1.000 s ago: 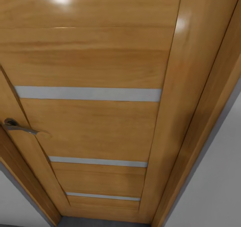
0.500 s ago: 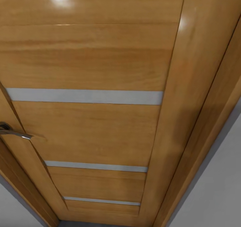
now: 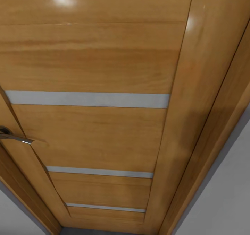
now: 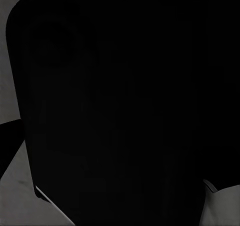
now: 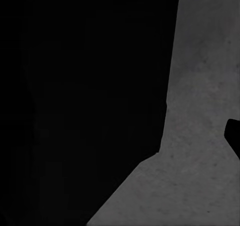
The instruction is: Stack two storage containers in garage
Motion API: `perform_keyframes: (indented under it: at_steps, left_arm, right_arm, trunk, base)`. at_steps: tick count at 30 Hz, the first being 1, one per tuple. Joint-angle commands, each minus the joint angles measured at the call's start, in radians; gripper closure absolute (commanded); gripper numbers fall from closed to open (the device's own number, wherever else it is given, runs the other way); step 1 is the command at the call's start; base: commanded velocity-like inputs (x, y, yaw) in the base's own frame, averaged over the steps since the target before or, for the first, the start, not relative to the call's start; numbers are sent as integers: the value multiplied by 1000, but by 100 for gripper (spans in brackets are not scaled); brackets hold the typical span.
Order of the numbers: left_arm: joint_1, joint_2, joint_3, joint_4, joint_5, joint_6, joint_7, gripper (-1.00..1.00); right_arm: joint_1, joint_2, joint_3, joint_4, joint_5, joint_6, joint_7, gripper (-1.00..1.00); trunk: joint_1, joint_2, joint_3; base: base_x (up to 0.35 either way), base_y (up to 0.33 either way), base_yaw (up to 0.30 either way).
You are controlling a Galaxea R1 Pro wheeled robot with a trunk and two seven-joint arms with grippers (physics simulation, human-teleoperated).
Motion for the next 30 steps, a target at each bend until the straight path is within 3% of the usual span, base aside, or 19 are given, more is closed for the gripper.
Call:
perform_keyframes:
  at_steps: [1, 30]
  left_arm:
    - [-1, 0, -1, 1, -1, -3, 0, -100]
    - [-1, 1, -1, 1, -1, -5, 0, -100]
  right_arm:
    - [0, 0, 1, -1, 1, 0, 2, -100]
    - [0, -2, 0, -2, 1, -2, 2, -100]
  trunk:
    - [0, 0, -1]
    - [0, 0, -9]
  base:
    - [0, 0, 0]
    - [0, 0, 0]
